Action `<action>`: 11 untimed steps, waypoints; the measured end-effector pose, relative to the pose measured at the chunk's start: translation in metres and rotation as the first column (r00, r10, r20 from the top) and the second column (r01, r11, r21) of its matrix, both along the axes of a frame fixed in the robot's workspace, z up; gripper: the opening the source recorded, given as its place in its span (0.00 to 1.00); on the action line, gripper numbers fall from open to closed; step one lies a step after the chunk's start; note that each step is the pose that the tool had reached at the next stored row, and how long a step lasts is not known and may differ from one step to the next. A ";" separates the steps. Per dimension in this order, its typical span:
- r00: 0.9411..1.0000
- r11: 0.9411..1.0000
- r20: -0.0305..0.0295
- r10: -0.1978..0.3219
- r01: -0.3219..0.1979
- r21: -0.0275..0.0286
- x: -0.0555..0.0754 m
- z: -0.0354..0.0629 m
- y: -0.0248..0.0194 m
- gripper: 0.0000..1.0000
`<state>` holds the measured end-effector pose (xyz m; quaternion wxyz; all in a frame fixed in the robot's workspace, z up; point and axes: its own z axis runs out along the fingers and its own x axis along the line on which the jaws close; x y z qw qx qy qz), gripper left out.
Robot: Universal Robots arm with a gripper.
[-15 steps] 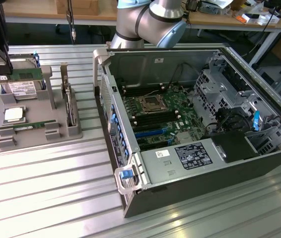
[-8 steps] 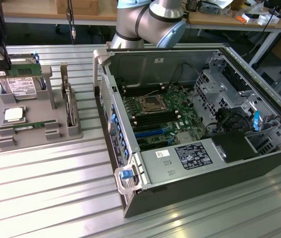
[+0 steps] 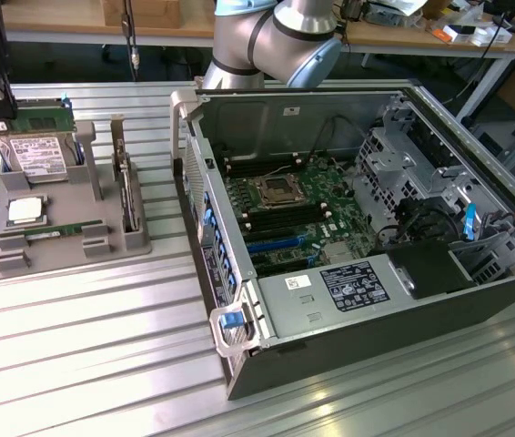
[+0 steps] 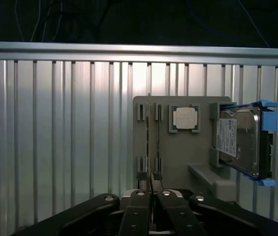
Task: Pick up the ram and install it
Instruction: 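Pick up the ram and move it above insertion slot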
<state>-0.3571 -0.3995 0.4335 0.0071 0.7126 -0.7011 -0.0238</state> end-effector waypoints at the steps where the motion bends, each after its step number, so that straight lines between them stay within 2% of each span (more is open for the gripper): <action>1: 1.000 1.000 0.000 0.000 0.000 0.000 0.000 0.0014 0.0000 0.12; 9: 1.000 1.000 0.000 0.000 0.000 0.000 0.000 0.0165 0.0000 0.12; 11: 1.000 1.000 0.000 0.000 0.000 0.000 0.000 0.0174 0.0000 0.12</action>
